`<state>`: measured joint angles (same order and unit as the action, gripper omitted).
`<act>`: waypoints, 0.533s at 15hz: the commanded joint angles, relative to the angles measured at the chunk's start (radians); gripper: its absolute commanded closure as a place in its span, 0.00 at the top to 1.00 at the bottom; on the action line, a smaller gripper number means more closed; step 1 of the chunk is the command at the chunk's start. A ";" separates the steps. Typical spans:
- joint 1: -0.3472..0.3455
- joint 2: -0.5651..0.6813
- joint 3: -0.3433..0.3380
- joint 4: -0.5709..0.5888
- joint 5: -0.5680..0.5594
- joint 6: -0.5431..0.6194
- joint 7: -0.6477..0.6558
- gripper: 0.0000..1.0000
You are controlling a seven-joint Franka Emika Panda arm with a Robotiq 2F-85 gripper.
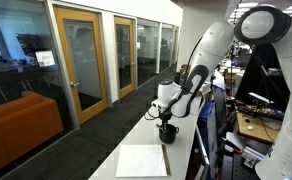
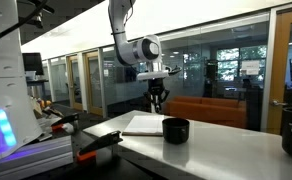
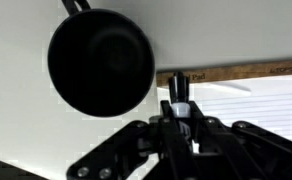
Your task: Remove the marker from the black mug and place it on the book, put the black mug on top of the book
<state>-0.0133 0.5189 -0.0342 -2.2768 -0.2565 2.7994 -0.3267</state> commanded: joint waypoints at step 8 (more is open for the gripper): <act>0.000 0.081 0.045 -0.064 -0.027 0.061 -0.031 0.05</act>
<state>-0.0106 0.5524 0.0106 -2.3588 -0.2572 2.8220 -0.3479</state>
